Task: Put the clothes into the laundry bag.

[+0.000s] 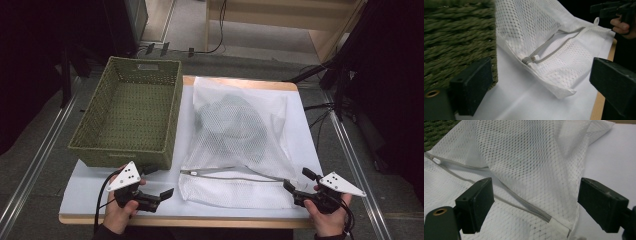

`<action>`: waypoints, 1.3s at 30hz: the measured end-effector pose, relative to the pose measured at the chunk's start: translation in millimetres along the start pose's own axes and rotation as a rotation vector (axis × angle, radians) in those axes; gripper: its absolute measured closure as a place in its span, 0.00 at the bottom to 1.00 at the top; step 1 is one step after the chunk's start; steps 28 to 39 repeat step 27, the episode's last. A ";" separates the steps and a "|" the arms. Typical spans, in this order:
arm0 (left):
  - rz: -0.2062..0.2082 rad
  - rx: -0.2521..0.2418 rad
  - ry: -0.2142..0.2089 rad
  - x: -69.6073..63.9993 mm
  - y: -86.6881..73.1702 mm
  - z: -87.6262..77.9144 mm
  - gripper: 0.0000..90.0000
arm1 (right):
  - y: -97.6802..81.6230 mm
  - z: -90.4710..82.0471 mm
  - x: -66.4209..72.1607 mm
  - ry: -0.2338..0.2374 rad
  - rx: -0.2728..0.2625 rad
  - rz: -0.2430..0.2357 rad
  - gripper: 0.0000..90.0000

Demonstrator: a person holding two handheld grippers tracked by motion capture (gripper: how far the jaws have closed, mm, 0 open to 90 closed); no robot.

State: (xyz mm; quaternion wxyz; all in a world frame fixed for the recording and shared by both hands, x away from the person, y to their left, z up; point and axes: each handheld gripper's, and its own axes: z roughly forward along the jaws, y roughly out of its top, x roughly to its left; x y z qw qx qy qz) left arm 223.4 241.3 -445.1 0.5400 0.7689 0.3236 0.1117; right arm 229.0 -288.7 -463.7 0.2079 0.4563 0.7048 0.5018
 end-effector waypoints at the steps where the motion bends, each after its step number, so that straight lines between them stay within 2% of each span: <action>1: -0.007 -0.013 -0.009 1.9 -0.9 -3.5 0.02 | -0.3 0.5 0.3 0.001 0.004 -0.003 0.12; 7: -0.027 -0.054 -0.007 7.8 -1.6 -12.3 0.00 | -0.7 1.9 1.5 -0.015 0.014 -0.005 0.08; 14: -0.030 -0.035 -0.003 8.1 -2.9 -8.9 0.00 | -2.5 3.0 -0.1 -0.027 0.023 -0.001 0.08; 24: -0.025 0.001 -0.005 7.8 -5.9 -1.4 0.00 | -3.6 5.0 -0.1 -0.022 0.036 -0.005 0.08; 39: -0.026 0.005 -0.004 8.2 -6.3 -0.6 0.00 | -4.2 6.8 0.1 -0.021 0.041 -0.002 0.09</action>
